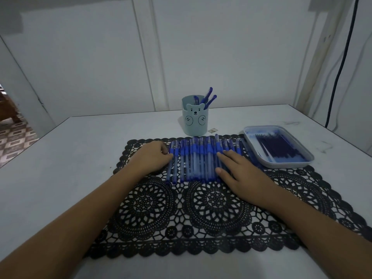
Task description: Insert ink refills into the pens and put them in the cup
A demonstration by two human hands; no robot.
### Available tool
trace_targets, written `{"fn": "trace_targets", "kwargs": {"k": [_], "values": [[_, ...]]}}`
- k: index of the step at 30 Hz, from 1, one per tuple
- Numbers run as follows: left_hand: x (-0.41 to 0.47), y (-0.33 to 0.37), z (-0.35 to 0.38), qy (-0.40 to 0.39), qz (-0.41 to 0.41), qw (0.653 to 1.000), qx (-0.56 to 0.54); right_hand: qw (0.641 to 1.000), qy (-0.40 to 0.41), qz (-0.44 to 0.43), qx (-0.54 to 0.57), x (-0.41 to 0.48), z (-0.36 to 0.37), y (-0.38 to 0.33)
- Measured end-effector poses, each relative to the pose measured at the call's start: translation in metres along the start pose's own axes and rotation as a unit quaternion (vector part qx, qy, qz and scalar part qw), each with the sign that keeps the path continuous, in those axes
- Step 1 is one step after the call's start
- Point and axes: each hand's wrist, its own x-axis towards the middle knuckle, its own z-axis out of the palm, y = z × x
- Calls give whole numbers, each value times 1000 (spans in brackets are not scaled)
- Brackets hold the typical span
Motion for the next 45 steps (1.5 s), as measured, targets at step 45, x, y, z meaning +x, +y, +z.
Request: {"fn": "trace_targets", "kwargs": {"k": [45], "values": [[-72, 15, 35, 132, 359, 923, 30, 983, 36, -180, 9, -9, -2, -20]]}}
